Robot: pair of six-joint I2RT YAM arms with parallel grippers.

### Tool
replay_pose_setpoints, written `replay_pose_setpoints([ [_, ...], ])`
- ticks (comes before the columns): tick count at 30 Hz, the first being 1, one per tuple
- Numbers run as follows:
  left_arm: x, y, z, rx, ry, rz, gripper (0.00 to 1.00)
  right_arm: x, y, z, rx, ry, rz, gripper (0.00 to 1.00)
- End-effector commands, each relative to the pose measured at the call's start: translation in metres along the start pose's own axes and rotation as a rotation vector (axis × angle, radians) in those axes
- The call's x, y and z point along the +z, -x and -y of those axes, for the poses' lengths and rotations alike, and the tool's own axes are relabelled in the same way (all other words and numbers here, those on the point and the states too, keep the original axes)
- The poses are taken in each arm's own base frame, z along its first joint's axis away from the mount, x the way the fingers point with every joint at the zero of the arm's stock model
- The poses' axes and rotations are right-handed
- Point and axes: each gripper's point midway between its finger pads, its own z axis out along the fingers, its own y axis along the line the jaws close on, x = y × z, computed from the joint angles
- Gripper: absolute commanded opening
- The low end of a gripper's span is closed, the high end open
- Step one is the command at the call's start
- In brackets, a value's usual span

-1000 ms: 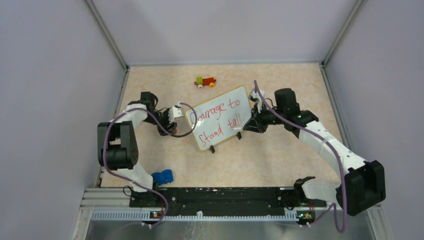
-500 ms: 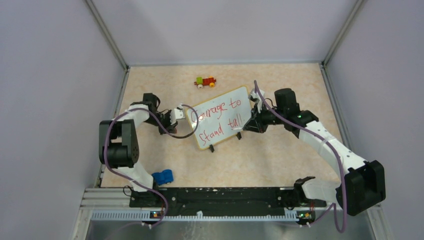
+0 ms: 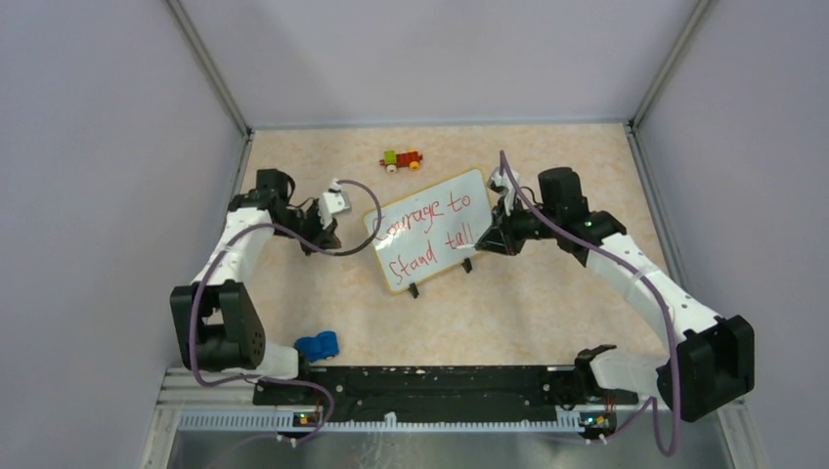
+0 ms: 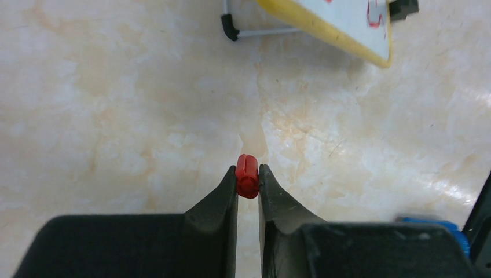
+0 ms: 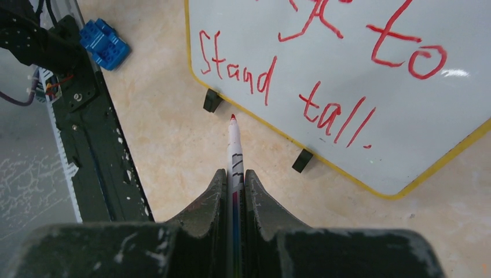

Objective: Write a sentence on the whiteboard
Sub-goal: Insert the whiteboard marker without the cap into the pen cap.

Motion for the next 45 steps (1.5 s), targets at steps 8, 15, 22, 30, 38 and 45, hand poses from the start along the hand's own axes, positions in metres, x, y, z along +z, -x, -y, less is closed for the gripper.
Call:
replay_pose_setpoints([
  [8,-0.127,0.182,-0.003,-0.226,0.189,0.482,0.0,-0.043,0.11,-0.02,-0.093,-0.033,0.228,0.0],
  [15,-0.165,0.256,0.024,-0.342,-0.017,0.787,0.0,-0.051,0.171,-0.04,-0.046,0.077,0.385,0.0],
  [22,-0.162,0.27,0.071,-0.472,-0.382,0.916,0.0,-0.053,0.209,-0.059,0.018,0.233,0.497,0.0],
  [30,-0.165,0.267,0.079,-0.75,-0.539,1.116,0.0,-0.053,0.229,-0.064,0.137,0.326,0.593,0.0],
  [38,-0.172,0.271,0.067,-0.891,-0.536,1.178,0.0,-0.031,0.232,-0.077,0.168,0.331,0.548,0.0],
  [45,-0.165,0.264,0.063,-0.934,-0.514,1.183,0.0,-0.022,0.229,-0.092,0.17,0.37,0.52,0.0],
])
